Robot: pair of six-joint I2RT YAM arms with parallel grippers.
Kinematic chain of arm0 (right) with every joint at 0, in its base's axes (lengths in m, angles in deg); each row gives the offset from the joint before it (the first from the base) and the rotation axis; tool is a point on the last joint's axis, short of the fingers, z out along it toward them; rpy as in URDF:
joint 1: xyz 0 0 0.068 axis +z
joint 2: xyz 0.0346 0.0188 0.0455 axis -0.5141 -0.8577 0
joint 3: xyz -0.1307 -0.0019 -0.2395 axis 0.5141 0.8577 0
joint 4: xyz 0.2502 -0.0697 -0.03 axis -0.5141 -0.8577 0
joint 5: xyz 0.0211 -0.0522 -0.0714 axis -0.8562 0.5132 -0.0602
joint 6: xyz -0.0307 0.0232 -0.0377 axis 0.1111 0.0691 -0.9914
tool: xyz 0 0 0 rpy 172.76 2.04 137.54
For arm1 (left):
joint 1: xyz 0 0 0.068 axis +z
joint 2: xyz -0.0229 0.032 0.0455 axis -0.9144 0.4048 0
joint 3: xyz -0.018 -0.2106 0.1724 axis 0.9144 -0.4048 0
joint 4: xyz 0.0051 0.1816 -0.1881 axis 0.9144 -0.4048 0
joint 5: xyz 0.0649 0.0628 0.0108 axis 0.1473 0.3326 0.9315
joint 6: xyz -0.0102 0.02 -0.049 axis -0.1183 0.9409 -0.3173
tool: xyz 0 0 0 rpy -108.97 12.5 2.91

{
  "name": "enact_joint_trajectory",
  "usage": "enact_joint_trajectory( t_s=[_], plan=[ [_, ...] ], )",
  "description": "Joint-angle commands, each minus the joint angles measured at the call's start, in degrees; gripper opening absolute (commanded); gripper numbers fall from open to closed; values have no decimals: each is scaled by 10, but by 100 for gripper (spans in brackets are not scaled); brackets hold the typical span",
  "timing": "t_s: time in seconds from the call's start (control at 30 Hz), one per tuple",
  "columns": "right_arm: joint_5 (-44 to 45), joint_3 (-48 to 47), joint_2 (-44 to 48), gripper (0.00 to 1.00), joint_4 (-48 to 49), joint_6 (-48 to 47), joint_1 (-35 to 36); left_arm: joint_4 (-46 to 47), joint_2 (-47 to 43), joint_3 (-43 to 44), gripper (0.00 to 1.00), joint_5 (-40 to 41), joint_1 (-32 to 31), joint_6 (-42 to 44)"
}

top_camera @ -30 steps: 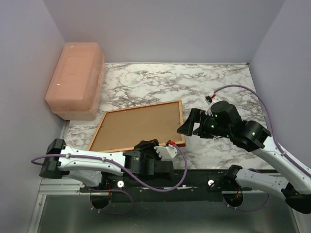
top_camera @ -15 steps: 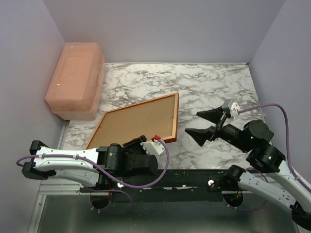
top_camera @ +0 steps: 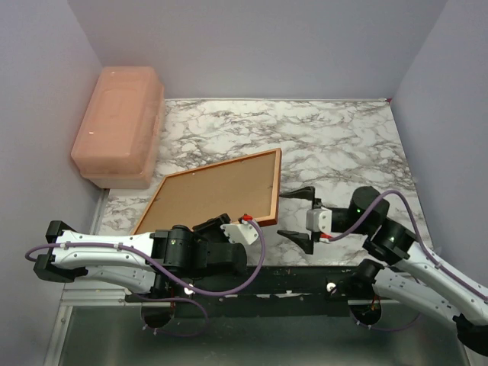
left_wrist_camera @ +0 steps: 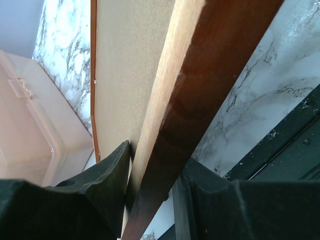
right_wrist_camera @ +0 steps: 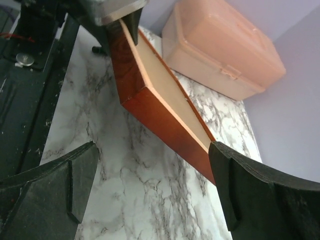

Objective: Put the photo into the frame

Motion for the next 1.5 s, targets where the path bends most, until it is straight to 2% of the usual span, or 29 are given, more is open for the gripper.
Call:
enact_joint_trajectory(
  t_s=[0.0, 0.23, 0.37, 0.47, 0.63, 0.77, 0.87, 0.97, 1.07, 1.17, 1.2, 1.37, 1.47],
  plan=[
    [-81, -22, -66, 100, 27, -104, 2, 61, -17, 9, 33, -42, -1, -41],
    [-93, -41, -142, 95, 71, -129, 2, 59, -19, 11, 33, -48, -1, -45],
    [-113, -41, -159, 85, 110, -114, 2, 61, -23, 10, 33, -55, -1, -47],
    [-127, -49, -170, 69, 108, -96, 2, 64, -26, 11, 33, -59, -1, -47],
    [-129, -72, -179, 49, 55, -73, 2, 65, -30, 21, 33, -71, -1, -47],
    [-135, -75, -169, 19, 42, -47, 2, 73, -38, 29, 35, -76, -1, -45],
    [-135, -67, -155, 8, 41, -9, 2, 82, -47, 34, 39, -83, -1, -42],
    [-143, -60, -139, 1, 28, 17, 3, 86, -55, 41, 49, -85, -1, -37],
    [-143, -51, -122, 1, 12, 32, 2, 94, -66, 51, 75, -82, -1, -33],
    [-148, -39, -102, 1, 4, 52, 2, 108, -74, 75, 96, -80, -1, -27],
    [-155, -35, -92, 0, 4, 55, 2, 112, -74, 89, 98, -82, -1, -23],
    [-139, 4, -50, 0, 79, 158, 2, 156, -67, 179, 98, -99, -1, 5],
    [-128, 21, -32, 1, 116, 210, 2, 199, -70, 202, 98, -126, -1, 17]
  ],
)
